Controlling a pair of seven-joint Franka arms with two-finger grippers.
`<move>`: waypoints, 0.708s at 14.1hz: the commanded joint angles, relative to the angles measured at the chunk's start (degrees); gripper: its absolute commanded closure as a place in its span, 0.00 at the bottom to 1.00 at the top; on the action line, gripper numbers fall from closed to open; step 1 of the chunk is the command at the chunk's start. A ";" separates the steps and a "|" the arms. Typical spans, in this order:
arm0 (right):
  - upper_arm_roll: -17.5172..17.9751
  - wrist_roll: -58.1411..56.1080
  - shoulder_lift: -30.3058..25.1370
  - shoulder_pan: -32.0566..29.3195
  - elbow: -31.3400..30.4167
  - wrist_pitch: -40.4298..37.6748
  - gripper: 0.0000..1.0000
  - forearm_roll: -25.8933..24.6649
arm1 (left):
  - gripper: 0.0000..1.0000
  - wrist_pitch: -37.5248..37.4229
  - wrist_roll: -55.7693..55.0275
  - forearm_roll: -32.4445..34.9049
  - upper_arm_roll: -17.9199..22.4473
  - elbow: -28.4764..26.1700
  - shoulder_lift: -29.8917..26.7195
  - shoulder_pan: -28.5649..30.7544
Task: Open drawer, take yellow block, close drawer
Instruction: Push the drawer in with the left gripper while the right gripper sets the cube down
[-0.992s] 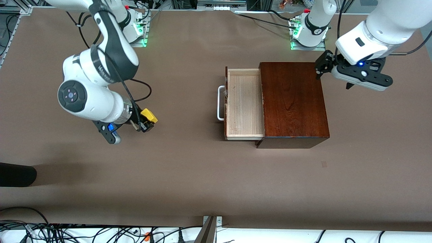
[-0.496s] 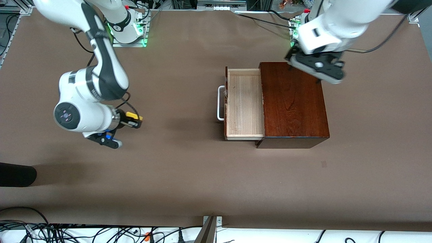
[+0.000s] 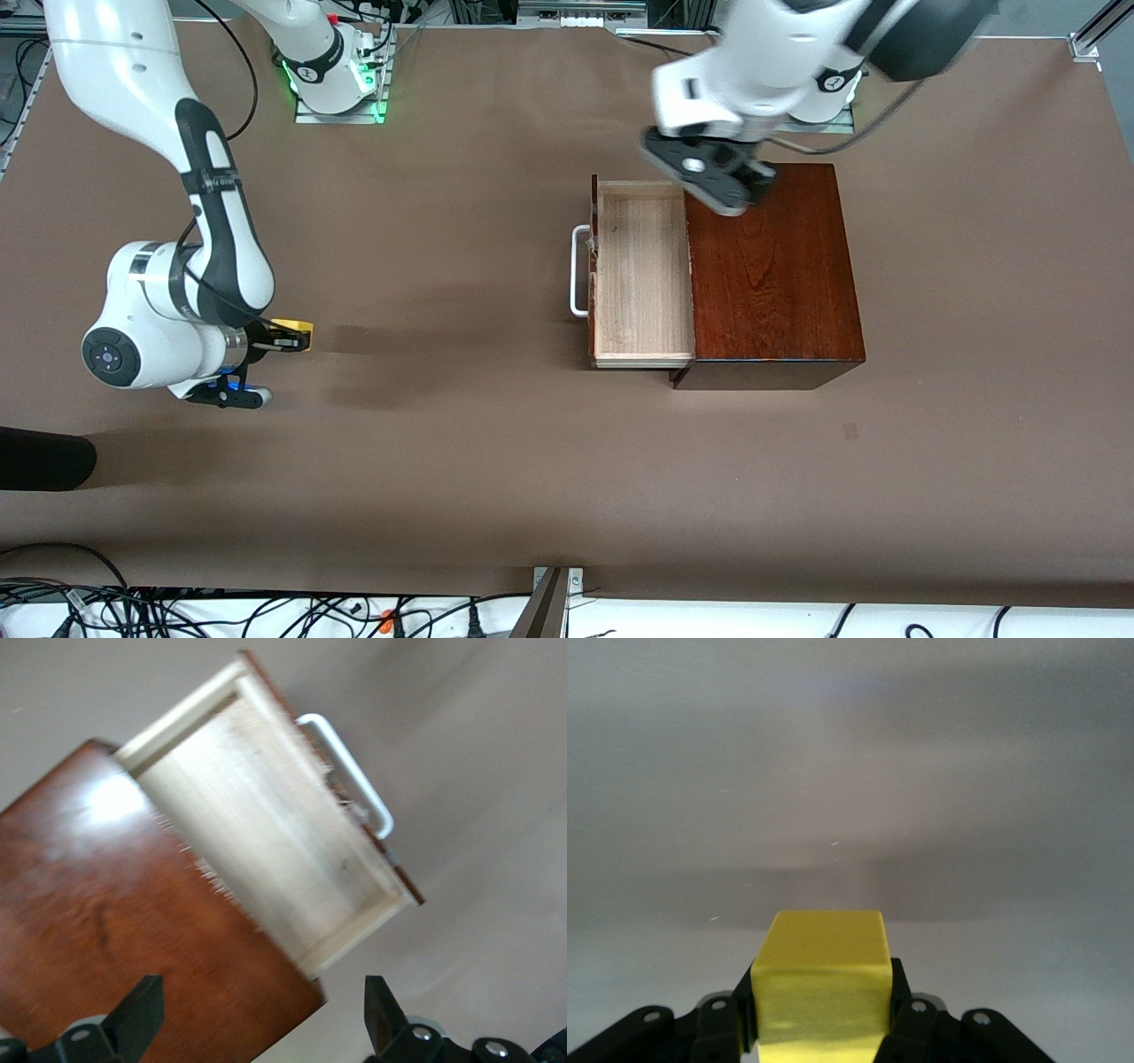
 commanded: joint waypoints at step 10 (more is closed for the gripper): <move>0.52 -1.54 -1.40 0.65 -5.25 7.47 0.03 -0.05 | 0.00 14.28 35.69 4.81 0.33 7.04 16.32 -12.04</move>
